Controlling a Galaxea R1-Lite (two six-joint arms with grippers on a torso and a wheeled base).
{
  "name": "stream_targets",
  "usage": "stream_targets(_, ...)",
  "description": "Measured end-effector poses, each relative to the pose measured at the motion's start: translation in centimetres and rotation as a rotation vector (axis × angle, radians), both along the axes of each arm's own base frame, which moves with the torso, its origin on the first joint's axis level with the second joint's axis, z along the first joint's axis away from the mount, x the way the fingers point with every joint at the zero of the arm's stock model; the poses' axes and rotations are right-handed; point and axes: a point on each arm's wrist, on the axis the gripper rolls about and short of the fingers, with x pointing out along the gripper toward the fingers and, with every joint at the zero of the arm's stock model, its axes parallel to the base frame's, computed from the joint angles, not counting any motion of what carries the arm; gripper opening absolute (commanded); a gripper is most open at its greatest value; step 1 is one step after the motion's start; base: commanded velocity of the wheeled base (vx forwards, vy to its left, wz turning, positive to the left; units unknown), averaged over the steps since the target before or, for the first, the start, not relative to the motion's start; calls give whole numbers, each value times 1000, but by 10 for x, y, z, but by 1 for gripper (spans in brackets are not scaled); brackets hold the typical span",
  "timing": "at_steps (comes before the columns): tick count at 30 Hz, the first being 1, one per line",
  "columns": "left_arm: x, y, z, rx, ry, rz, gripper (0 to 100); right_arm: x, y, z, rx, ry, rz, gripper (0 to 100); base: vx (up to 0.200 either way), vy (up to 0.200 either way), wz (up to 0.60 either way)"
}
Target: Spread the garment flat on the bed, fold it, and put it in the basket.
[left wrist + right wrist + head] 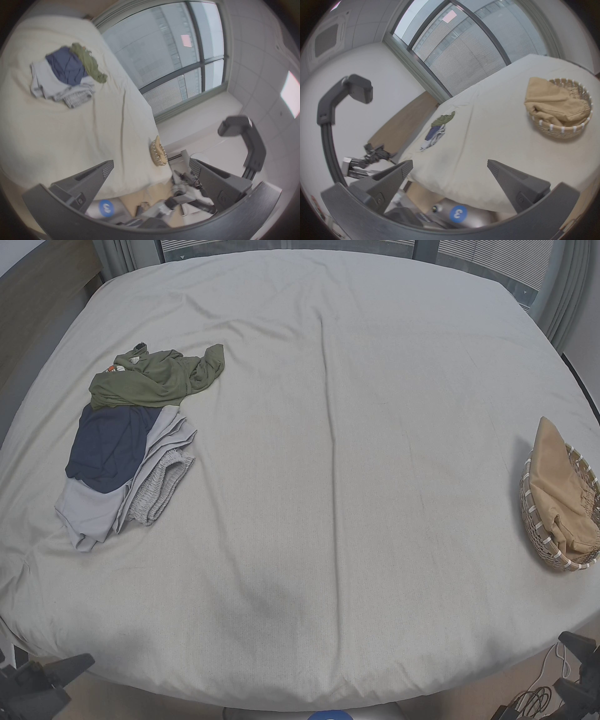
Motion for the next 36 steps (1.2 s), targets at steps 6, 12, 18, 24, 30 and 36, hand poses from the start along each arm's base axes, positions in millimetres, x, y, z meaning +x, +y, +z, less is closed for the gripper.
stream_targets(6, -18, 7, -26, 243, -205, 135, 100, -6, -3, -22, -90, -53, -228, 100, 0, 0, 0)
stream_targets(12, -23, 13, -45, 442, -223, 436, 100, -8, -8, -32, -143, -64, -493, 100, 0, 0, 0)
stream_targets(18, -26, 17, -54, 555, -166, 690, 100, -10, -10, -35, -221, -104, -578, 100, 0, 0, 0)
stream_targets(24, -27, 19, -56, 637, -159, 833, 100, -12, -13, -36, -280, -140, -683, 100, 0, 0, 0)
stream_targets(30, -29, 18, -58, 686, -164, 902, 100, -13, -15, -36, -336, -152, -781, 100, 0, 0, 0)
stream_targets(36, -33, 17, -61, 707, -189, 908, 100, -13, -12, -36, -313, -167, -669, 100, 0, 0, 0)
